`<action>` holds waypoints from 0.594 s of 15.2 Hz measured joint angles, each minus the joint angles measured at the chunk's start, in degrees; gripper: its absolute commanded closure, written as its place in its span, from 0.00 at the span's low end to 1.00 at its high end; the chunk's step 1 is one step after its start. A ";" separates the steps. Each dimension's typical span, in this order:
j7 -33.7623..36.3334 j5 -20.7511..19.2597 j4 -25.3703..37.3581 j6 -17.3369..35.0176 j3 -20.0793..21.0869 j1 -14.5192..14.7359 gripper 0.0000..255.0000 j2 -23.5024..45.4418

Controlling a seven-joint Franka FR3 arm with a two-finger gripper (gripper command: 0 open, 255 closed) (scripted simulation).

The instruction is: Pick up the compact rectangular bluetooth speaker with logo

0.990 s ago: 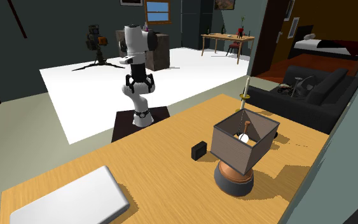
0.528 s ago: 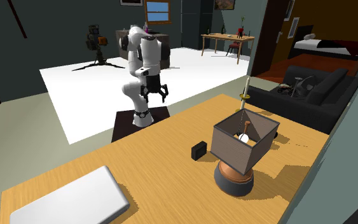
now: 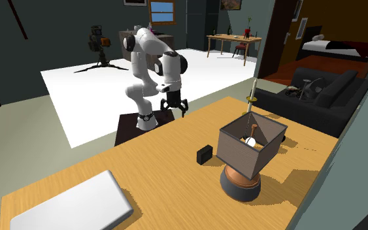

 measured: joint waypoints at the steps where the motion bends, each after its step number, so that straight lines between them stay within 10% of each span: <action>1: 1.40 -0.30 1.15 0.44 0.77 -0.07 0.00 1.71; 9: 15.58 -6.30 10.22 6.84 7.23 0.59 0.00 18.99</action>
